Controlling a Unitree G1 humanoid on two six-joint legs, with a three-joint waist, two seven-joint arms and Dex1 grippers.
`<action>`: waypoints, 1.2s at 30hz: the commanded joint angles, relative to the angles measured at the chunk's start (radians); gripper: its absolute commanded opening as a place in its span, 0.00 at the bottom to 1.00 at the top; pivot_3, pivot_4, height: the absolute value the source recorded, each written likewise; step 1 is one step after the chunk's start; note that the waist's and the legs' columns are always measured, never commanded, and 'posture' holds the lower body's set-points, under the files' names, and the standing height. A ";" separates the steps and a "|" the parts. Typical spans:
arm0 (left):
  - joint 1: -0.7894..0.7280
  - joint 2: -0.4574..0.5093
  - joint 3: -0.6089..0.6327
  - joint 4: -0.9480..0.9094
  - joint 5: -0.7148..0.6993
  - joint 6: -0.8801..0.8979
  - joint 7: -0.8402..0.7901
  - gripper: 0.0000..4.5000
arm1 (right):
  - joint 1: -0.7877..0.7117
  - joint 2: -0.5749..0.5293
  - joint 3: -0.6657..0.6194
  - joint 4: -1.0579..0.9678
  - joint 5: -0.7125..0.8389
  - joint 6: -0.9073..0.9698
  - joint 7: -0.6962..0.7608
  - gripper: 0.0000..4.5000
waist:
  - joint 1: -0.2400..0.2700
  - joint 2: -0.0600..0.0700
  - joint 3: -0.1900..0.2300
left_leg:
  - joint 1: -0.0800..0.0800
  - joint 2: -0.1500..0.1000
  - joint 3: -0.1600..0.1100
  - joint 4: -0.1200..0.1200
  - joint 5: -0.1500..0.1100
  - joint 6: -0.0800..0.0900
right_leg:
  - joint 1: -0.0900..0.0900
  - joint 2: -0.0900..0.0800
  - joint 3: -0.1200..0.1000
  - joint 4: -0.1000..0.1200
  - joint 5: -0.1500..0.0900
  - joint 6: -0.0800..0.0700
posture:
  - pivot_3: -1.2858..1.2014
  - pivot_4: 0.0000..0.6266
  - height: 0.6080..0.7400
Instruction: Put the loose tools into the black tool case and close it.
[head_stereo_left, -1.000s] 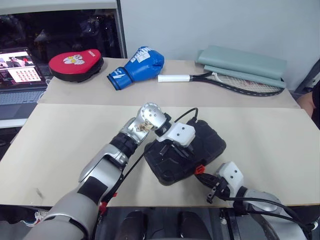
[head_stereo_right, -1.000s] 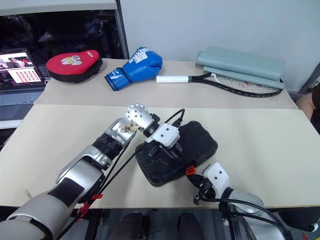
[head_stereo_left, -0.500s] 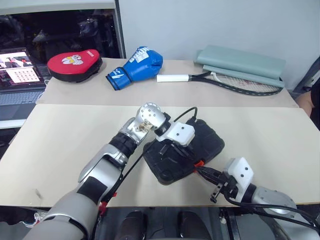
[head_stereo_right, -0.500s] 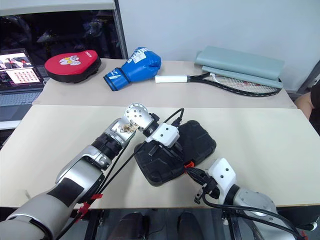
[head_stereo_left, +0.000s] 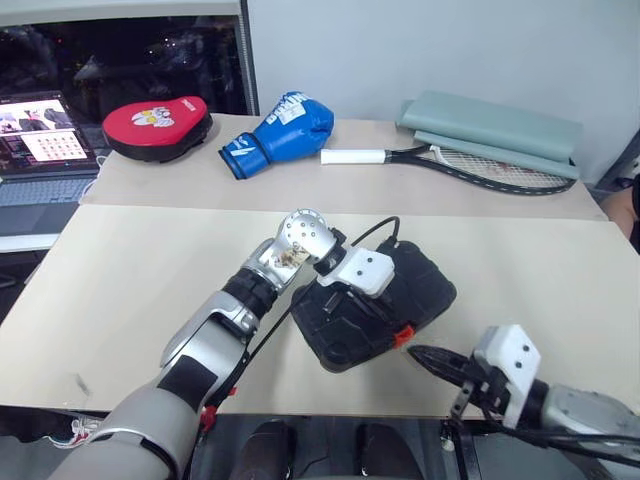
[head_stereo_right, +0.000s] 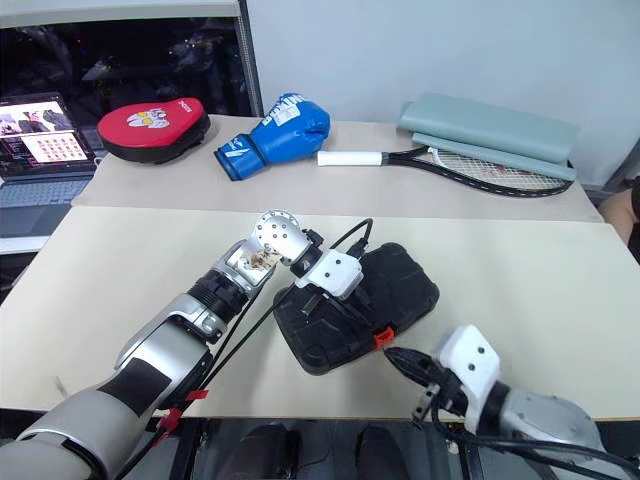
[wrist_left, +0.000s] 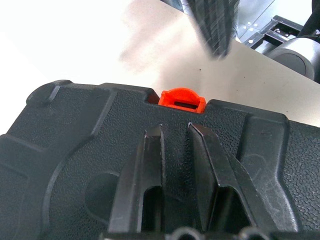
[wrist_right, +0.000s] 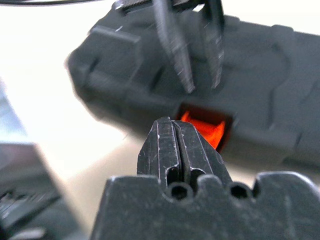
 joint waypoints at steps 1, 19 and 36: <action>0.036 0.011 -0.065 0.057 0.089 0.015 -0.011 0.20 | 0.007 -0.011 -0.013 0.013 -0.018 -0.025 0.004 0.00 | -0.001 0.000 0.000 | 0.000 0.000 0.000 0.000 0.000 0.000 | 0.000 0.000 0.000 0.000 0.000 0.000 | 0.52 0.24 0.97; 0.042 0.010 -0.063 0.050 0.087 0.025 -0.007 0.20 | -0.324 0.001 0.136 0.213 -0.062 -0.005 0.007 0.00 | -0.008 -0.001 0.000 | 0.000 0.001 0.000 0.000 0.000 0.000 | -0.001 0.000 0.000 0.000 0.001 0.000 | 0.52 0.24 0.97; 0.066 0.469 0.243 -0.227 -0.266 0.550 -0.053 1.00 | -0.140 -0.273 -0.470 0.322 0.194 -0.003 0.466 0.65 | -0.030 0.006 0.011 | -0.009 0.002 0.001 -0.001 0.000 0.000 | -0.015 0.004 0.002 0.006 0.006 -0.010 | 0.52 0.24 0.97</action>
